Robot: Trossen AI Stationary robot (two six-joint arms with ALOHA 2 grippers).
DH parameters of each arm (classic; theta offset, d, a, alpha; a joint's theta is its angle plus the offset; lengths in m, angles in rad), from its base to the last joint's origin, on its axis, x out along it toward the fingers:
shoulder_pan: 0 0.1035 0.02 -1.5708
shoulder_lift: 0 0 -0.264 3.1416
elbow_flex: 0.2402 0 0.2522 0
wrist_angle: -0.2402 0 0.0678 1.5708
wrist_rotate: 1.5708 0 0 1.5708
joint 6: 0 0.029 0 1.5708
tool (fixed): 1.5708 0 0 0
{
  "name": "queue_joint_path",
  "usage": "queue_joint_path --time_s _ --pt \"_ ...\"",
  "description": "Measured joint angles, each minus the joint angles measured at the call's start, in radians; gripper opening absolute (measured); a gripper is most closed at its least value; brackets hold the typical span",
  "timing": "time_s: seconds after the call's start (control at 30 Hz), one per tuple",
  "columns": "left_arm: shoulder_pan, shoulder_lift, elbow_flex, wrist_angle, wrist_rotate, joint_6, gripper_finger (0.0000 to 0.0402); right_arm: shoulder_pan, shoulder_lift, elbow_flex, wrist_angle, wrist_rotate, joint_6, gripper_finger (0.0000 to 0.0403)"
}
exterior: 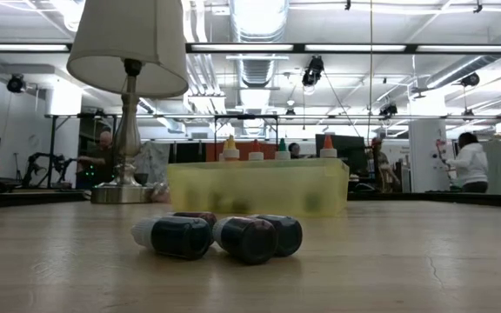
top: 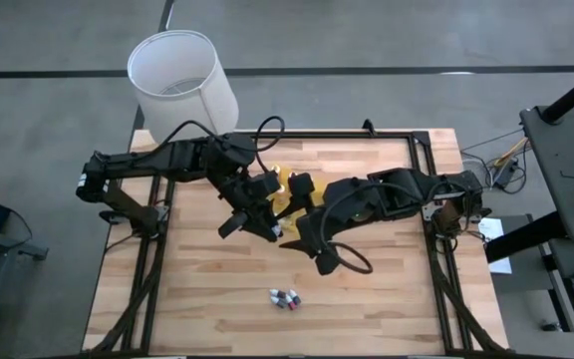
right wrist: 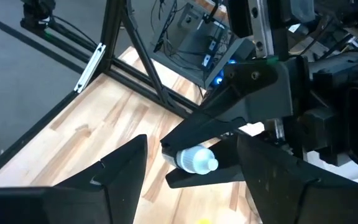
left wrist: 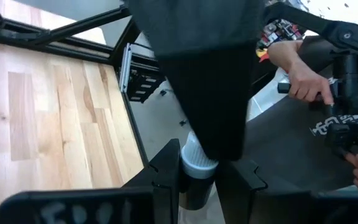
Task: Pick & Place food coloring
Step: Put the small green food coloring bottle into the yellow bin
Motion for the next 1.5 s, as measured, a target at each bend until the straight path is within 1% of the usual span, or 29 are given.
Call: queue_joint_path --time_s 0.1,0.37,0.47,0.63,1.0,1.17,1.33,1.5 --pt "0.000 0.000 0.000 0.029 0.004 0.000 0.0055 0.000 0.000 -0.012 -0.001 0.000 0.007 0.0242" --pt "0.000 0.000 0.000 0.028 0.004 -0.001 0.0055 -0.002 0.000 -0.028 0.002 0.000 0.019 0.0241" --pt "0.000 0.000 -0.001 0.027 0.003 -0.001 0.0055 -0.002 -0.001 -0.029 0.002 0.000 0.018 0.0234" --pt "0.000 0.000 -0.001 0.028 0.003 -0.001 0.0055 -0.002 -0.001 -0.029 0.001 0.000 0.018 0.0203" --pt "0.002 0.000 -0.001 0.028 0.006 -0.001 0.0055 -0.003 -0.002 -0.029 -0.002 0.000 0.003 0.0112" --pt "0.003 0.000 -0.001 0.026 0.012 -0.003 0.0055 -0.002 -0.002 -0.029 -0.004 0.000 -0.007 0.0080" --pt "0.003 0.000 -0.001 0.026 0.012 -0.003 0.0056 -0.002 -0.002 -0.029 -0.004 0.000 -0.008 0.0062" --pt "0.003 0.000 -0.001 0.027 0.012 -0.017 0.0056 -0.002 -0.002 -0.029 -0.004 0.000 -0.008 0.0061"
